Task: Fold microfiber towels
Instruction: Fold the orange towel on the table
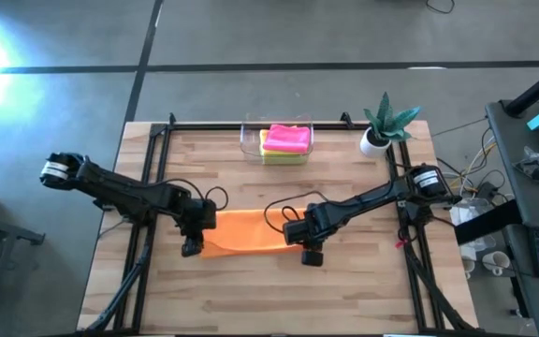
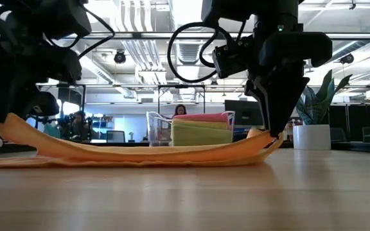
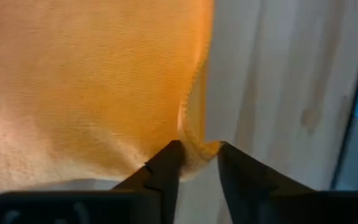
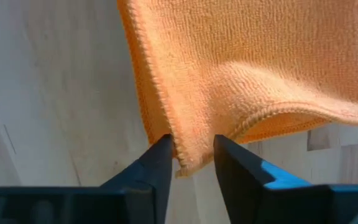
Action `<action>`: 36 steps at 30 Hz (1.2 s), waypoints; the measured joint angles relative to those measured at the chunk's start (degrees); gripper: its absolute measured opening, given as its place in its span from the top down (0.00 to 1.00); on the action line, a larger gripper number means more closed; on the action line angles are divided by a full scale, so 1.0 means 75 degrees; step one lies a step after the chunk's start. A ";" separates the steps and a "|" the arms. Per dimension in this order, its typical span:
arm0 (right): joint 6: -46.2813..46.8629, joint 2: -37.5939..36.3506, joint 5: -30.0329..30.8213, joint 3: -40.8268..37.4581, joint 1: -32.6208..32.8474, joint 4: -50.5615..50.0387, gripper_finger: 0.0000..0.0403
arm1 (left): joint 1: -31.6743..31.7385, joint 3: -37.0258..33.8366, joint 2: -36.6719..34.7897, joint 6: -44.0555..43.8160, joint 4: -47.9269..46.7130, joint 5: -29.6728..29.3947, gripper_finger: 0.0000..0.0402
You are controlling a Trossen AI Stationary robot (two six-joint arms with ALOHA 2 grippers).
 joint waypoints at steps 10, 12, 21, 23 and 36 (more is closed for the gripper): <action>0.0154 -0.0643 -0.0376 0.0312 0.0015 -0.1120 0.64 | -0.0003 0.0485 -0.0080 -0.0431 -0.0001 0.2421 0.61; 0.0113 -0.0822 -0.0226 0.0305 0.0012 -0.0880 0.63 | 0.0000 0.0549 -0.0122 -0.0233 0.0011 0.1905 0.61; 0.0494 -0.0828 0.1784 0.0159 -0.0354 0.0996 0.67 | 0.0013 0.0326 0.0306 -0.0604 0.0295 -0.3355 0.61; 0.0726 -0.0771 0.1836 0.0154 -0.0441 0.0958 0.68 | 0.0000 0.0326 0.0545 -0.0606 0.0488 -0.3332 0.61; 0.0771 -0.0768 0.1836 0.0152 -0.0510 0.0903 0.73 | -0.0003 0.0414 0.2363 -0.0265 0.0640 -0.3364 0.61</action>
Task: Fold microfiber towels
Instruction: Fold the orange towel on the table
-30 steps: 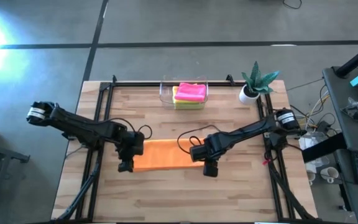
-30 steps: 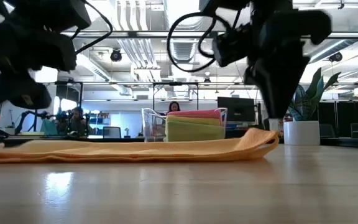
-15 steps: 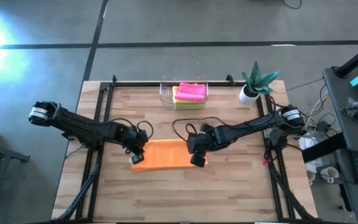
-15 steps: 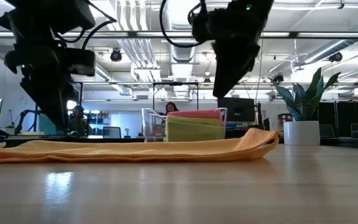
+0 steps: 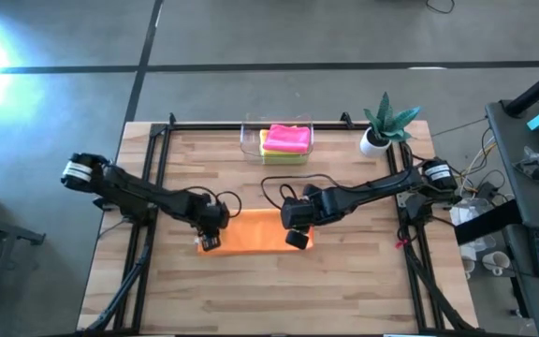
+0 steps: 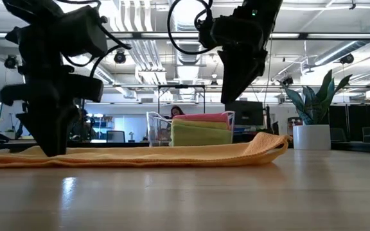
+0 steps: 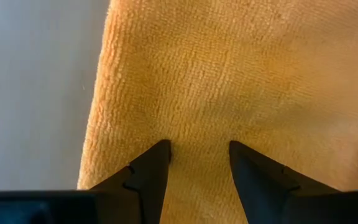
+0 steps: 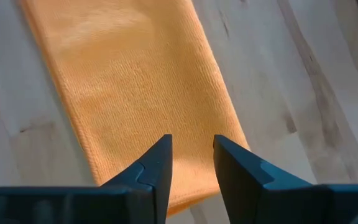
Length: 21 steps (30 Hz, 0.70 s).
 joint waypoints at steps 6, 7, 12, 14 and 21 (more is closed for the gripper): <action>-0.0092 0.0012 0.0001 0.0000 0.0000 0.0009 0.73 | 0.0020 0.0009 0.0206 0.0262 -0.0613 -0.3260 0.61; -0.0092 0.0013 0.0001 0.0000 0.0000 0.0009 0.73 | 0.0049 -0.0013 0.0233 0.0257 -0.0898 -0.3965 0.61; 0.0059 0.0015 0.0003 0.0000 0.0000 -0.0003 0.73 | 0.0262 0.0473 0.0161 -0.0477 -0.1729 -0.4558 0.61; 0.0217 0.0015 0.0003 0.0000 0.0000 -0.0030 0.73 | 0.0259 0.0676 0.0157 -0.0542 -0.1814 -0.4119 0.61; 0.0296 0.0009 0.0000 0.0002 0.0000 -0.0084 0.73 | 0.0198 0.1326 0.0133 -0.0540 0.1429 -0.2519 0.61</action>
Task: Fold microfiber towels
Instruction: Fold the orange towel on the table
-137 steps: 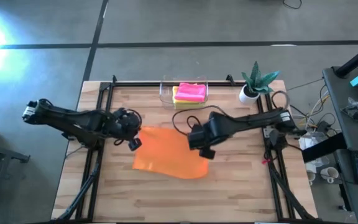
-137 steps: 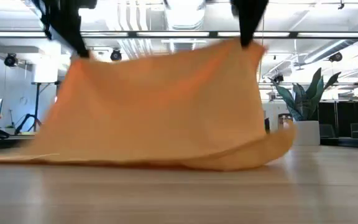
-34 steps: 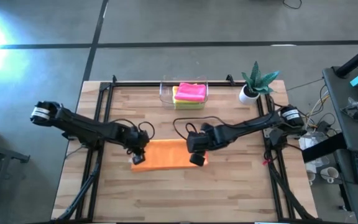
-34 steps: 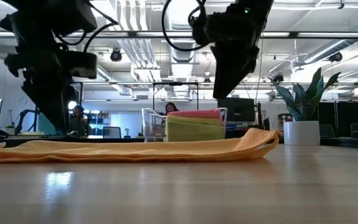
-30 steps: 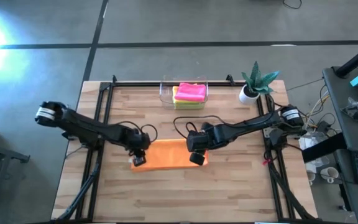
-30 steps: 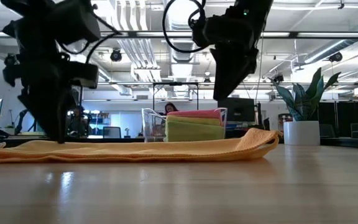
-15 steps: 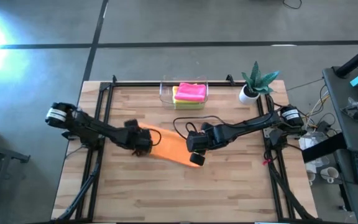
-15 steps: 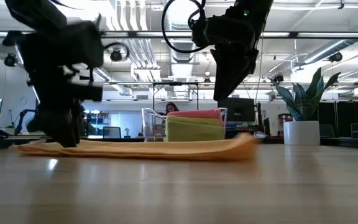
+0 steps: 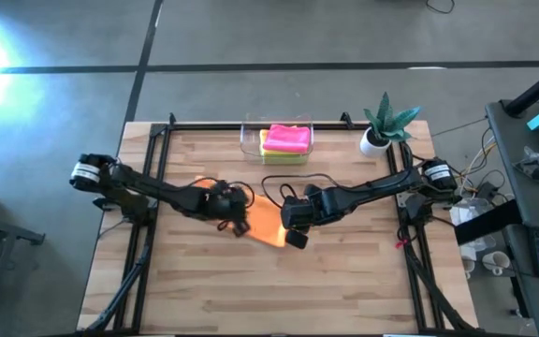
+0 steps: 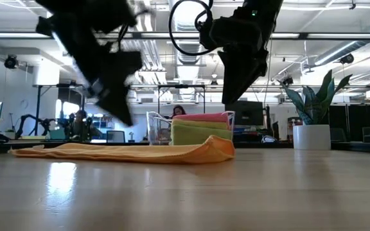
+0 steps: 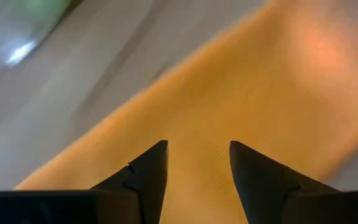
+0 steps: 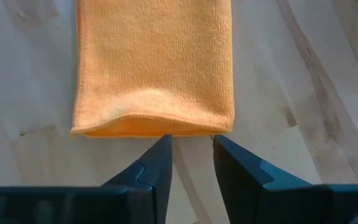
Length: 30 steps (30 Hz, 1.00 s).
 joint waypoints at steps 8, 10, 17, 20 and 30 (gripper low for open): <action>0.0008 0.0000 -0.0055 0.0065 0.0000 0.0029 0.76 | 0.0000 -0.0176 0.0202 -0.0040 0.3432 0.0379 0.61; -0.0019 0.0000 -0.0055 0.0071 0.0000 0.0040 0.76 | -0.0003 -0.0124 0.0424 -0.0312 0.3538 0.0384 0.61; -0.0548 0.0000 -0.0055 0.0070 -0.0033 -0.0004 0.78 | -0.0345 -0.0069 0.1313 -0.1907 0.3605 0.0390 0.61; -0.0569 0.0000 -0.0055 0.0065 -0.0048 -0.0019 0.77 | -0.0620 0.0035 0.1655 -0.2080 0.3701 0.0405 0.61; -0.1113 0.0041 -0.0052 0.0065 -0.0067 0.0097 0.78 | -0.0979 0.0356 0.2696 -0.2995 0.3850 0.0460 0.61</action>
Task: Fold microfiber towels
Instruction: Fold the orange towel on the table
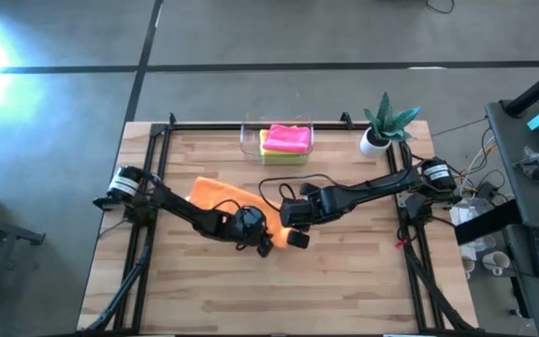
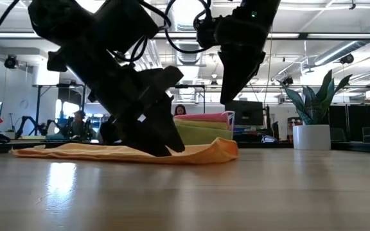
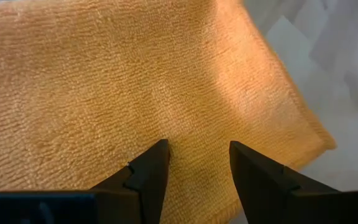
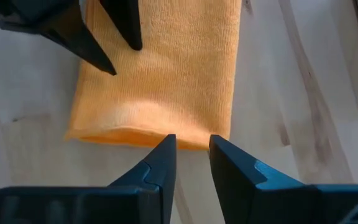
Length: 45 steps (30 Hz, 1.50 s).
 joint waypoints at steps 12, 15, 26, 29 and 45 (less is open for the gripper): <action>-0.0812 0.0000 0.0000 -0.0003 -0.0001 0.0125 0.81 | -0.0537 0.1024 0.0000 0.2634 -0.3050 0.1202 0.72; -0.0915 0.0000 0.0000 -0.0003 -0.0015 0.0124 0.81 | -0.0560 0.1379 0.0000 0.3697 -0.4307 0.1773 0.77; -0.1180 0.0000 0.0000 -0.0025 -0.0015 0.0120 0.81 | -0.0758 0.2557 0.0082 0.5925 -0.7300 0.3068 0.84; -0.1174 0.0000 0.0000 -0.0049 -0.0015 0.0121 0.80 | -0.0713 0.2953 0.0023 0.5366 -0.7789 0.2615 0.84; -0.1182 0.0000 0.0003 -0.0150 -0.0015 0.0133 0.82 | 0.0149 0.2864 -0.0472 0.2901 -0.9121 -0.0151 0.75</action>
